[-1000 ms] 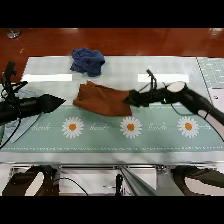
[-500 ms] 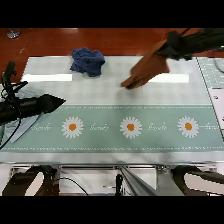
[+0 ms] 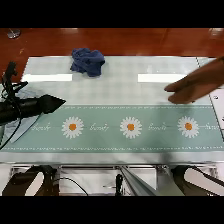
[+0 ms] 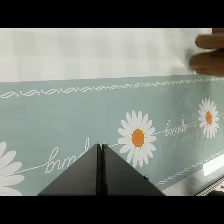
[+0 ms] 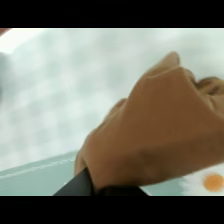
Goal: Fold the shirts.
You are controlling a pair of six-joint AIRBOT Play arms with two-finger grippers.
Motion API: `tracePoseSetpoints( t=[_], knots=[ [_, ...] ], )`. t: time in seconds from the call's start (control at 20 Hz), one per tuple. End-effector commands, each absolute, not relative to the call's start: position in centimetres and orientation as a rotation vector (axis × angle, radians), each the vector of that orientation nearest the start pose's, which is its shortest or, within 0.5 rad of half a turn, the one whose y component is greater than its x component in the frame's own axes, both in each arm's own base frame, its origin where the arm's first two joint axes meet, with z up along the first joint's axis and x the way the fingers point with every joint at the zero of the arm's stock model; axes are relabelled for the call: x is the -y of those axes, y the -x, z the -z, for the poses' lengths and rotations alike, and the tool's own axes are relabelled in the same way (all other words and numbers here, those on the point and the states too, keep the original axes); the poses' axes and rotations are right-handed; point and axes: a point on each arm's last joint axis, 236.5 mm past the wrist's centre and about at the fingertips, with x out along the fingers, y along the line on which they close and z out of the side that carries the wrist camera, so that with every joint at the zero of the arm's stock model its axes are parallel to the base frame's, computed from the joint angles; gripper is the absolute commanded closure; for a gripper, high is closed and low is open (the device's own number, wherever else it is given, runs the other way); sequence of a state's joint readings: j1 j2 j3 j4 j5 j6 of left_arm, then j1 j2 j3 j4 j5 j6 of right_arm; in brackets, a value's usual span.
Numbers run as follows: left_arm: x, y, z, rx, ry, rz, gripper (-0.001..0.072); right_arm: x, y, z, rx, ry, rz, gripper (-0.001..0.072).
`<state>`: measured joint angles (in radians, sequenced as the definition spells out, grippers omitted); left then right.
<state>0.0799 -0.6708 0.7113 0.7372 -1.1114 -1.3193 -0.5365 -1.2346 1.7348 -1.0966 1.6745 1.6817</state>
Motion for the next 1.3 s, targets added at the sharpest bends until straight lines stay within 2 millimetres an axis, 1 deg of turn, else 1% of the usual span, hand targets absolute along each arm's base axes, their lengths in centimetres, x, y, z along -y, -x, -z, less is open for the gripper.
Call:
tracePoseSetpoints(
  t=[0.0, 0.2, 0.3, 0.35, 0.4, 0.45, 0.5, 0.55, 0.6, 0.65, 0.7, 0.75, 0.8, 0.85, 0.9, 0.95, 1.0, 1.05, 1.1, 1.15, 1.2, 1.25],
  knots=[
    [13.5, -28.0, -10.9, -0.901, 0.539, 0.518, 0.0685, 14.5, -26.9, -18.3, -1.197, -0.65, 0.407, 0.0687],
    [13.5, -28.0, -10.9, -0.9, 0.539, 0.517, 0.0685, 17.3, -19.9, -14.6, -1.22, -0.77, 0.642, 0.0687],
    [13.5, -28.0, -10.9, -0.901, 0.539, 0.518, 0.0685, 18.7, -15.4, -13.0, -1.22, -0.824, 0.818, 0.0686],
    [13.5, -28.0, -10.9, -0.901, 0.539, 0.518, 0.0685, 19.1, -12.9, -12.3, -1.226, -0.848, 0.909, 0.0686],
    [13.5, -28.0, -10.9, -0.901, 0.539, 0.518, 0.0685, 19.1, -11.0, -11.5, -1.222, -0.87, 0.985, 0.0686],
    [13.5, -28.0, -10.9, -0.901, 0.539, 0.518, 0.0685, 18.9, -9.6, -10.7, -1.223, -0.887, 1.034, 0.0685],
    [13.5, -28.0, -10.9, -0.901, 0.539, 0.518, 0.0685, 18.4, -8.3, -9.9, -1.235, -0.905, 1.085, 0.065],
    [13.5, -28.0, -10.9, -0.901, 0.539, 0.518, 0.0685, 18.1, -6.7, -9.1, -1.255, -0.915, 1.162, 0.0357],
    [13.5, -28.0, -10.9, -0.901, 0.539, 0.518, 0.0685, 18.0, -5.7, -8.5, -1.273, -0.902, 1.198, 0.0074],
    [13.5, -28.0, -10.9, -0.9, 0.538, 0.518, 0.0685, 18.4, -5.5, -8.4, -1.257, -0.888, 1.215, 0.0088],
    [13.5, -28.0, -10.9, -0.893, 0.516, 0.528, 0.0685, 19.2, -6.7, -8.7, -1.203, -0.881, 1.192, 0.0088],
    [13.2, -28.5, -11.0, -0.87, 0.498, 0.524, 0.0685, 19.8, -9.0, -9.4, -1.133, -0.881, 1.124, 0.0088],
    [12.7, -29.3, -11.3, -0.847, 0.504, 0.502, 0.0686, 20.3, -12.0, -10.7, -1.051, -0.874, 1.015, 0.009],
    [12.2, -30.3, -12.0, -0.828, 0.506, 0.488, 0.0686, 20.3, -15.3, -12.2, -0.961, -0.889, 0.902, 0.0114],
    [11.9, -31.5, -13.1, -0.813, 0.504, 0.485, 0.0685, 19.7, -19.6, -14.4, -0.851, -0.917, 0.746, 0.0279],
    [11.9, -32.8, -14.5, -0.794, 0.495, 0.493, 0.0686, 18.3, -24.0, -17.0, -0.747, -0.925, 0.563, 0.0503],
    [12.4, -34.3, -16.4, -0.772, 0.483, 0.521, 0.0686, 15.9, -28.6, -20.2, -0.637, -0.92, 0.353, 0.0613],
    [13.2, -35.4, -18.4, -0.755, 0.458, 0.558, 0.0686, 12.9, -31.9, -22.6, -0.568, -0.915, 0.184, 0.0658],
    [14.5, -36.2, -20.2, -0.744, 0.426, 0.607, 0.0686, 9.4, -34.6, -24.0, -0.539, -0.87, 0.042, 0.0685],
    [16.2, -36.8, -22.0, -0.735, 0.387, 0.665, 0.0687, 5.7, -36.3, -24.0, -0.565, -0.79, -0.055, 0.0685],
    [17.6, -37.1, -23.0, -0.732, 0.33, 0.703, 0.0687, 2.6, -37.3, -22.7, -0.625, -0.693, -0.111, 0.0685],
    [18.6, -37.3, -23.2, -0.741, 0.254, 0.704, 0.0687, -0.5, -37.7, -20.5, -0.717, -0.572, -0.148, 0.0685]
  ],
)
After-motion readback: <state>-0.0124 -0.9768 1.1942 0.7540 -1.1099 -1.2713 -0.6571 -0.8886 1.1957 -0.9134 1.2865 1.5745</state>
